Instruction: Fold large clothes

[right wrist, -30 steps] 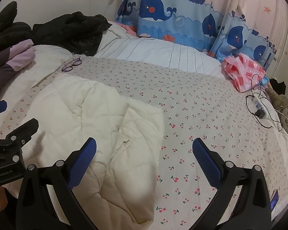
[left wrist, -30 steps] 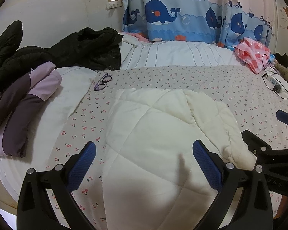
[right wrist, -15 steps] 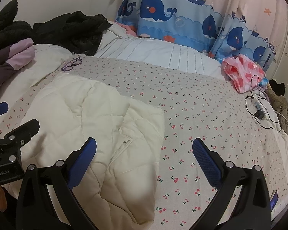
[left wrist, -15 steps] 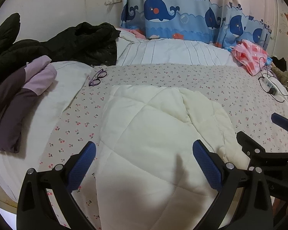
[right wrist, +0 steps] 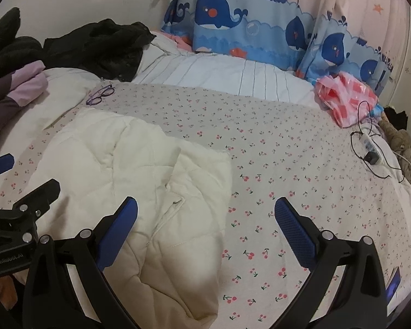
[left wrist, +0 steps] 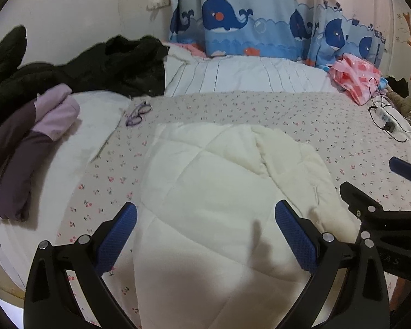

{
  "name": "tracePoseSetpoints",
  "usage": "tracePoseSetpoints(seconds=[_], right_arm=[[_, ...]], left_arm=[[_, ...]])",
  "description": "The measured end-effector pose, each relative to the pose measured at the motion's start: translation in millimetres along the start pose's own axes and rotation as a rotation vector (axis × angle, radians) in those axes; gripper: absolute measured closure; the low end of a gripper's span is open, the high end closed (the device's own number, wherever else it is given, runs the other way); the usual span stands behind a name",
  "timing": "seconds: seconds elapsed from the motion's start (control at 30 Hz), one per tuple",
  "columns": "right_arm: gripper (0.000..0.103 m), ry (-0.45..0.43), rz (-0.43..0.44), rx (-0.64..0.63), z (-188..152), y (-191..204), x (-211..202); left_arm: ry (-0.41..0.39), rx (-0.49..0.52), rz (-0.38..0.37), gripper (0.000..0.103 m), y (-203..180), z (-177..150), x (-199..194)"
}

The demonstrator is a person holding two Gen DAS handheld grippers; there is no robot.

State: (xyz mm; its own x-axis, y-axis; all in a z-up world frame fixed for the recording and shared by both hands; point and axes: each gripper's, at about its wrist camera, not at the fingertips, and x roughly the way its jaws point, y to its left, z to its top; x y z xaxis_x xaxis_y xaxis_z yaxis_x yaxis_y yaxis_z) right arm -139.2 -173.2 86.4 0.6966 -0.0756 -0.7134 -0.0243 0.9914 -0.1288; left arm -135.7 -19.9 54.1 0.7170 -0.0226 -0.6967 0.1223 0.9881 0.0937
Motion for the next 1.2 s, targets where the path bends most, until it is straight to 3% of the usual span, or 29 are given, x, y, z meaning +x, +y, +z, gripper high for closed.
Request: tracePoseSetpoints(seconds=[0.43, 1.2], right_arm=[[0.006, 0.019, 0.01, 0.023, 1.5, -3.0, 4.3], [0.006, 0.016, 0.012, 0.015, 3.1, 0.9, 4.2]], left_arm=[[0.013, -0.016, -0.031, 0.007, -0.4, 0.3, 1.8], [-0.011, 0.008, -0.013, 0.007, -4.4, -2.2, -0.1]])
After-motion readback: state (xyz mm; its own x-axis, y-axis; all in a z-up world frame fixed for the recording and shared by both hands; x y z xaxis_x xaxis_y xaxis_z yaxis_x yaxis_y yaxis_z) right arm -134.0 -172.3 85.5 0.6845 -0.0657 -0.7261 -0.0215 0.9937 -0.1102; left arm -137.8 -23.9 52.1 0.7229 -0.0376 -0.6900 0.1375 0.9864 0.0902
